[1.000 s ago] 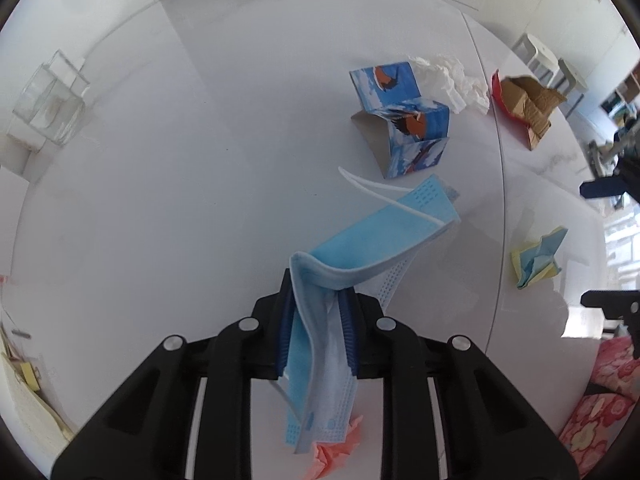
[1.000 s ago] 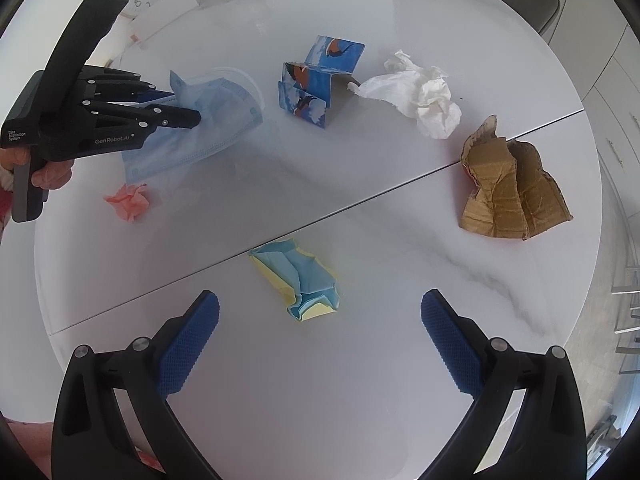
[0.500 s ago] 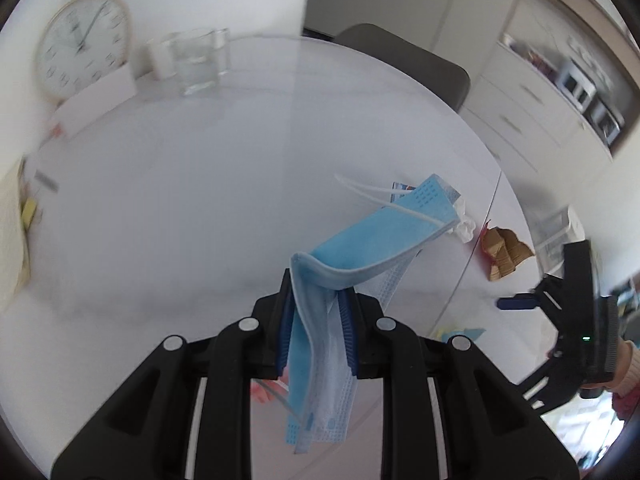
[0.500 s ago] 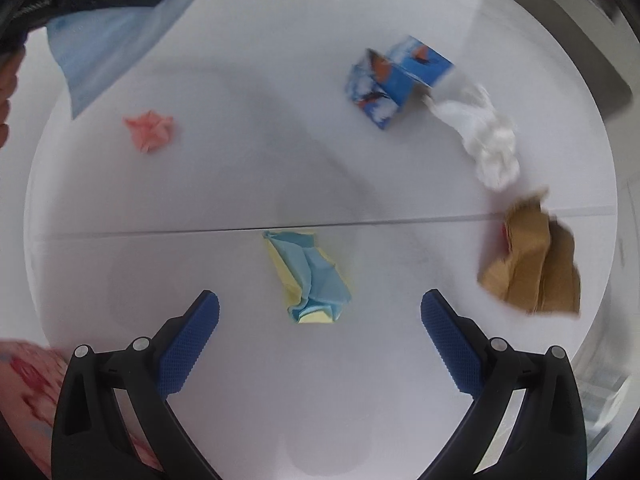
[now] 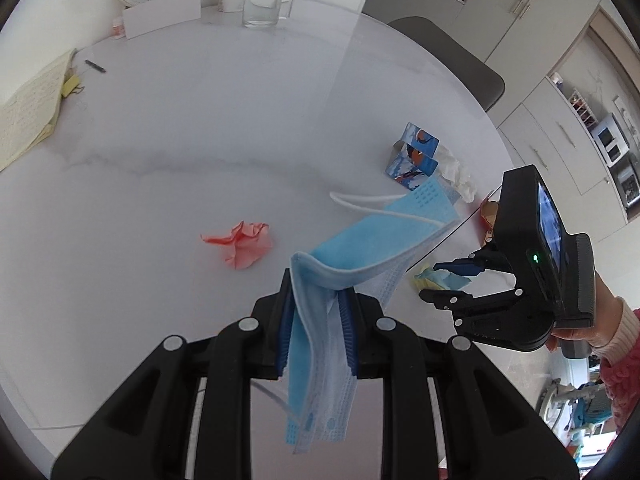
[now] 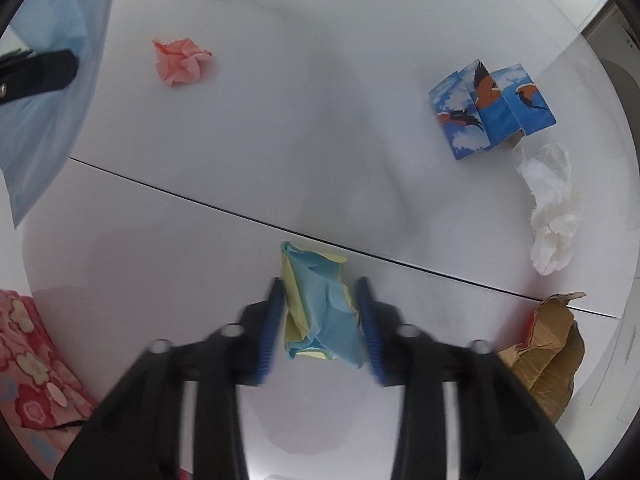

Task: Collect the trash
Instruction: 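Carry the mask and yellow-blue paper over the pink bin and release both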

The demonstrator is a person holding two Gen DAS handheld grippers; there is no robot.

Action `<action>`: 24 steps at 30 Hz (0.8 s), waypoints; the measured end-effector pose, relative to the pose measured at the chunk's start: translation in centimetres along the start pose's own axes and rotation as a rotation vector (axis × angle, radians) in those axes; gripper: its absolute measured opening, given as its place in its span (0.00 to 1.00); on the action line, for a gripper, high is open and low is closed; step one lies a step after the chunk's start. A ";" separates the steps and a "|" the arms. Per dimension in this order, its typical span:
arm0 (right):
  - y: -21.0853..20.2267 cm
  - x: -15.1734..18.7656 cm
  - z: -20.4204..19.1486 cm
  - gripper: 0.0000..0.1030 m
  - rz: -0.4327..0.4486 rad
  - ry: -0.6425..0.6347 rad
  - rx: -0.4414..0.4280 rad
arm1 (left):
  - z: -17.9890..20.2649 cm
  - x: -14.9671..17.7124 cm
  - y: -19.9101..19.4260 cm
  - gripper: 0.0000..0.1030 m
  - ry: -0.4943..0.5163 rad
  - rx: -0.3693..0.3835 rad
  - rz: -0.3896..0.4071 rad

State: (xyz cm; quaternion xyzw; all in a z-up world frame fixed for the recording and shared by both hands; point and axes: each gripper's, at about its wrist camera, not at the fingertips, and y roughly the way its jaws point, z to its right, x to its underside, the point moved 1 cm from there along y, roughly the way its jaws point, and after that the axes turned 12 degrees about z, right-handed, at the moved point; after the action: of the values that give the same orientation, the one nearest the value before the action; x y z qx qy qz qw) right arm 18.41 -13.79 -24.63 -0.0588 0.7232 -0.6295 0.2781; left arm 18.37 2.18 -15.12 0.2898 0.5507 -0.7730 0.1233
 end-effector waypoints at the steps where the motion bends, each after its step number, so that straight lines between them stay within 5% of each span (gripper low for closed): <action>1: -0.2 0.0 -0.1 0.32 0.011 0.000 0.003 | -0.1 0.4 -0.3 0.21 -0.004 -0.007 0.004; 8: -3.6 2.1 -0.2 0.32 0.097 0.057 0.018 | 2.0 1.7 -1.2 0.21 0.005 -0.033 0.005; 14: -9.4 7.1 1.1 0.32 0.219 0.224 0.049 | 7.6 4.2 -2.6 0.21 0.098 0.014 -0.011; 24: -15.8 25.8 0.1 0.34 0.265 0.559 0.125 | 18.7 10.2 -3.8 0.21 0.203 0.202 -0.101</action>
State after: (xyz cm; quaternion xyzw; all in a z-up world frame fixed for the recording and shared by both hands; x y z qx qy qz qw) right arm -7.37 -28.33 -18.24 0.2285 0.7328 -0.6229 0.1513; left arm 2.42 -12.35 -13.88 0.3493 0.4938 -0.7963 -0.0016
